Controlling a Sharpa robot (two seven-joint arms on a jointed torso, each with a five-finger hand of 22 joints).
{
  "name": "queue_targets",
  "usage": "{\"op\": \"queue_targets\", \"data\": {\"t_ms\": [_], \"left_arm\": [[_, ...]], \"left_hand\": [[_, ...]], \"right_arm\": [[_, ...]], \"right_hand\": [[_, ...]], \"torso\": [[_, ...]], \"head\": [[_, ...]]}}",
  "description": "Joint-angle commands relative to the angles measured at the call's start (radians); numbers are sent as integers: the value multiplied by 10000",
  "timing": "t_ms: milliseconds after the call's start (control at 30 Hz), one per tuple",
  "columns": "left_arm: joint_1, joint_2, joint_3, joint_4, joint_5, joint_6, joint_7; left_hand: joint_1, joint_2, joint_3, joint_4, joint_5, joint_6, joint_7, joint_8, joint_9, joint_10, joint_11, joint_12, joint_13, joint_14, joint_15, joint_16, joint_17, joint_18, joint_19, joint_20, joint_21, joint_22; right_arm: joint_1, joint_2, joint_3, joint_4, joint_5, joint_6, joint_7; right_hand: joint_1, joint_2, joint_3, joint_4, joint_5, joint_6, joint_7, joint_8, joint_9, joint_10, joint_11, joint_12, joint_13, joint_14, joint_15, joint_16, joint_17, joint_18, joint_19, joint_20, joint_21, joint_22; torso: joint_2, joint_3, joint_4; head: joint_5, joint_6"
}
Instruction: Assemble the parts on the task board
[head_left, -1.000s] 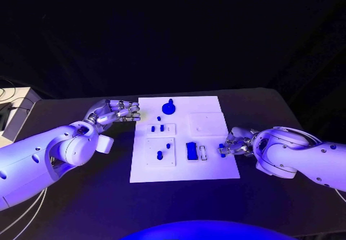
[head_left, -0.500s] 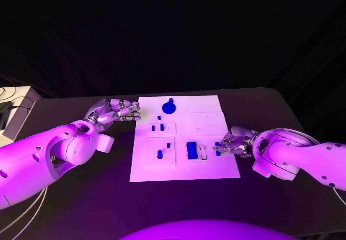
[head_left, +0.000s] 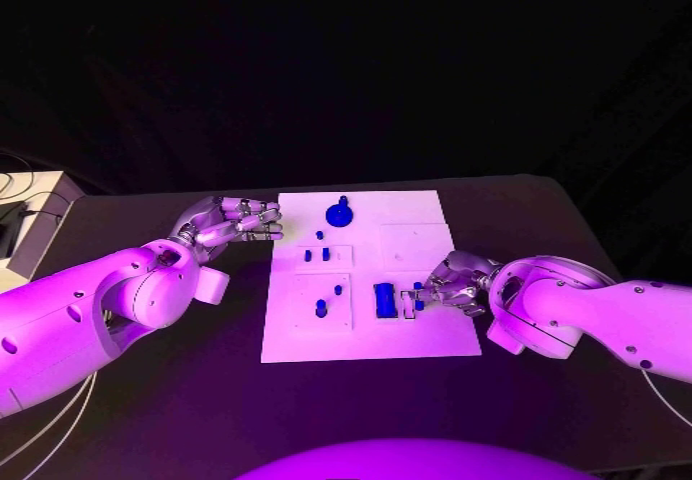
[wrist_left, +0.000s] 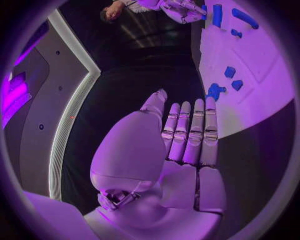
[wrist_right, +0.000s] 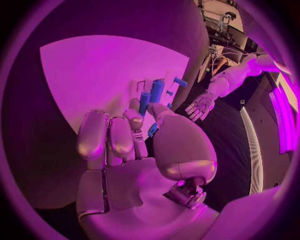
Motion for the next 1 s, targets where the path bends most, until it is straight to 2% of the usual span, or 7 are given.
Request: {"op": "queue_targets", "data": {"t_ms": [33,300,467,567,1000], "left_arm": [[-6,1,9,35,53,134,35],[-6,-21,9,49,53,131,31],[-6,-25,9,52,53,136,29],[-6,-28,9,54,53,141,28],[-7,-39,9,51,52,144,22]], "left_hand": [[45,19,42,42,40,-84,-4,-35,-2,-25,1,-34,-8,-62,-14,34,-8,50,9,79,21,-10],[45,19,42,42,40,-84,-4,-35,-2,-25,1,-34,-8,-62,-14,34,-8,50,9,79,21,-10],[45,19,42,42,40,-84,-4,-35,-2,-25,1,-34,-8,-62,-14,34,-8,50,9,79,21,-10],[45,19,42,42,40,-84,-4,-35,-2,-25,1,-34,-8,-62,-14,34,-8,50,9,79,21,-10],[31,3,73,55,38,-84,-1,-35,-2,-27,2,-34,-8,-67,-12,38,-8,50,5,80,24,-9]], "right_arm": [[-32,158,-9,-119,112,77,-12],[-105,345,-23,-274,-164,211,-238],[-116,397,-25,-283,-276,228,-334],[-119,411,-26,-266,-371,242,-383],[-133,399,-28,-115,-661,331,-404]], "right_hand": [[-48,85,2721,-2795,19,16,30,41,6,79,-41,13,7,23,-31,-35,0,-93,555,-23,9,1464],[-55,75,2553,-2802,-98,3,15,41,1,86,-44,8,2,24,-32,-57,-18,-92,549,-22,-21,1456],[-3,101,2163,-2755,-99,13,-16,29,-36,94,-54,19,9,24,-38,-65,-23,-97,551,-29,-30,1454],[37,131,1923,-2749,-84,22,-30,12,-75,95,-60,22,11,28,-43,-58,-13,-102,555,-33,-28,1457],[89,88,1694,-2765,-143,40,-50,-4,-128,104,-66,43,21,27,-48,-59,-10,-107,559,-40,-29,1458]], "torso": [[7,-1,2],[5,7,-2],[4,19,-7],[9,15,-5],[7,14,-1]], "head": [[11,-12],[55,-32],[84,-37],[84,-51],[115,-82]]}}
